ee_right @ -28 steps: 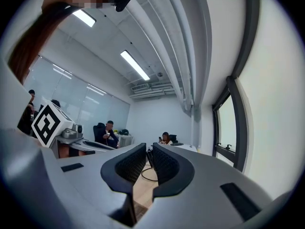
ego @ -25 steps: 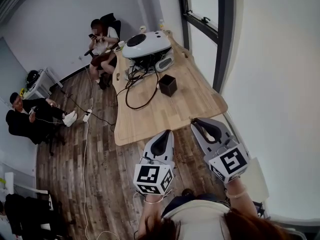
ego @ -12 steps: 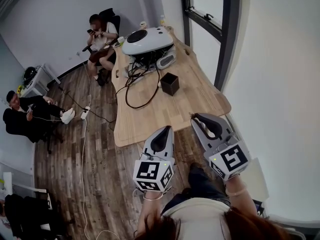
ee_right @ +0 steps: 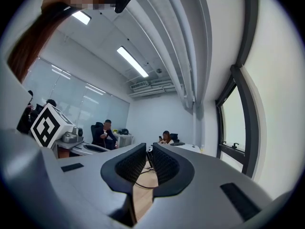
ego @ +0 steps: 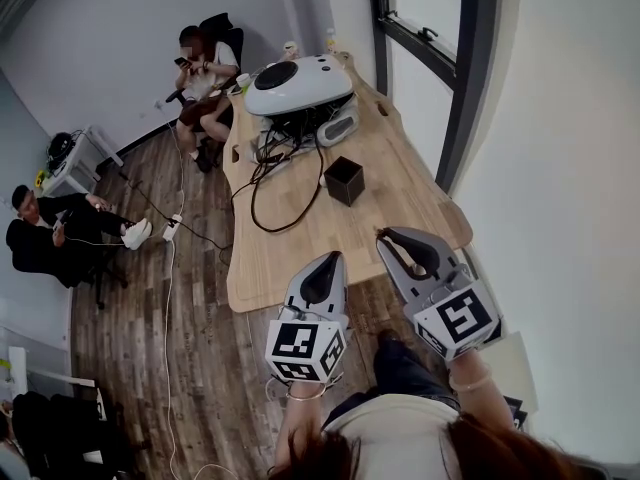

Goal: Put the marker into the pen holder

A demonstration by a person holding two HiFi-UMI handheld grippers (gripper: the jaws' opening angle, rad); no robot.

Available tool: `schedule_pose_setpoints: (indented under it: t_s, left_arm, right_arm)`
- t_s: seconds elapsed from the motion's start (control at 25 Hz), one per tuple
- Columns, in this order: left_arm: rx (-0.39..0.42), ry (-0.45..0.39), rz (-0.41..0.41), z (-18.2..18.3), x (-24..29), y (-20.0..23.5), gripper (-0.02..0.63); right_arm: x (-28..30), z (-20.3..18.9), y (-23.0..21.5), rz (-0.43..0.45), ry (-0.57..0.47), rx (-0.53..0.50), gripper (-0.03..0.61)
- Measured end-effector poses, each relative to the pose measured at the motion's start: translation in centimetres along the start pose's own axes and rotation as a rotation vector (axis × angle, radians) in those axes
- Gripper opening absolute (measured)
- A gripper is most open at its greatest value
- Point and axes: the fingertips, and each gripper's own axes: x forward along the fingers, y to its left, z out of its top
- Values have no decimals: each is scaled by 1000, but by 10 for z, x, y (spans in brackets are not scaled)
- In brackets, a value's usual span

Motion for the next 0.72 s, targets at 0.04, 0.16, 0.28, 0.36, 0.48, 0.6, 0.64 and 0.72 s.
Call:
schedule_pose_setpoints:
  t_s: [0.04,0.16,0.28,0.36,0.48,0.6,0.64,0.72]
  left_arm:
    - [-1,2,4,0,8,3,20]
    - [1,5,11,2,31,12,20]
    - [3,8,20,4,52,19,20]
    - [2,9,28,6,66,25,20]
    - [-3,9,44,8,86,35,20]
    - [-10,11,68,9,105,44,20]
    - [-11,11,75,9,111,46,20]
    - [-13,9,88,11,122,51,20]
  right_arm:
    - [6,-2,-5,5,1,2,67]
    - [21,-6,-23,17,1,6,69]
    - [37,-8,-40,29,-3,12,67]
    - [46,-10,-51,36,-2,13,69]
    - [61,-13,-69,50,-2,12,67]
    - [76,-18,-84,74,5,12,67]
    - [81,-19,-89,82,7,10,69]
    - [90,-20,-99,98,8,4,67]
